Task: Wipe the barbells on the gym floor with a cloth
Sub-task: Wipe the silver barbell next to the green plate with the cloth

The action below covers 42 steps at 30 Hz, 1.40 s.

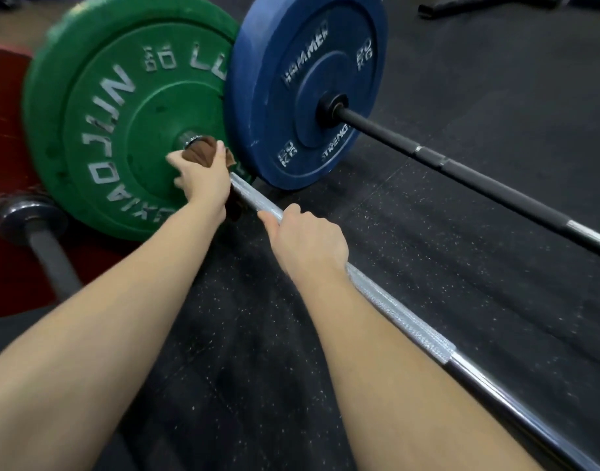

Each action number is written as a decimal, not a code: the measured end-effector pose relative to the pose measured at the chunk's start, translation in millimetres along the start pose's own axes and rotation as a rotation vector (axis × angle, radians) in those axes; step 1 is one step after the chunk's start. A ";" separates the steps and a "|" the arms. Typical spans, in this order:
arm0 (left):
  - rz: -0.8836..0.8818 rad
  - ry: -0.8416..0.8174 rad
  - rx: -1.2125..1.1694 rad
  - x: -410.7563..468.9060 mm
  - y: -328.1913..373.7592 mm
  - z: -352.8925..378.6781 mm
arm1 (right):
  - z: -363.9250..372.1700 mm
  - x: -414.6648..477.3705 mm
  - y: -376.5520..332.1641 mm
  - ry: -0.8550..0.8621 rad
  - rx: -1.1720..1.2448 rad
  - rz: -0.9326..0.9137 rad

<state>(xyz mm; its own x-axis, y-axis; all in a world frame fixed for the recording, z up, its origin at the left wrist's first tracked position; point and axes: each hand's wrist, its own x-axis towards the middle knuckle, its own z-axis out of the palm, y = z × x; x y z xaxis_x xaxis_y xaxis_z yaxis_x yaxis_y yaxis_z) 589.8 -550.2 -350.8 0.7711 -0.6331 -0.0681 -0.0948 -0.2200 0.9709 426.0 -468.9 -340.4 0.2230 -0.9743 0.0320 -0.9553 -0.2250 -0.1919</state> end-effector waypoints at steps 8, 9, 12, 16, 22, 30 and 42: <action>0.059 -0.033 0.112 18.5 3.3 -6.3 | -1.3 -0.6 0.5 -0.015 0.003 0.016; 0.037 -0.019 0.116 22.5 9.1 -5.7 | -2.0 -1.2 0.5 -0.023 0.004 0.014; -0.032 0.036 0.105 23.3 18.8 1.9 | -4.3 -0.6 2.0 -0.060 0.014 0.014; 0.021 -0.022 0.126 17.7 11.5 -8.1 | -15.4 8.0 5.4 -0.294 0.174 0.041; 0.095 -0.052 0.114 -7.0 -8.7 -9.3 | -14.0 2.9 9.3 -0.278 0.159 0.009; 0.116 -0.029 0.101 6.2 -10.2 -12.1 | -22.2 2.3 9.1 -0.344 0.208 0.034; 0.379 0.175 -0.033 -15.4 -7.0 -27.3 | -22.4 -4.4 22.2 -0.380 0.194 -0.056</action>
<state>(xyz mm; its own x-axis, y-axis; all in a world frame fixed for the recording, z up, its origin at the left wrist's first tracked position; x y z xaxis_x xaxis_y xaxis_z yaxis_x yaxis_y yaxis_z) 595.8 -518.6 -350.2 0.7810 -0.5283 0.3331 -0.3745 0.0307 0.9267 399.5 -469.9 -322.8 0.3635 -0.8789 -0.3088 -0.8937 -0.2353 -0.3821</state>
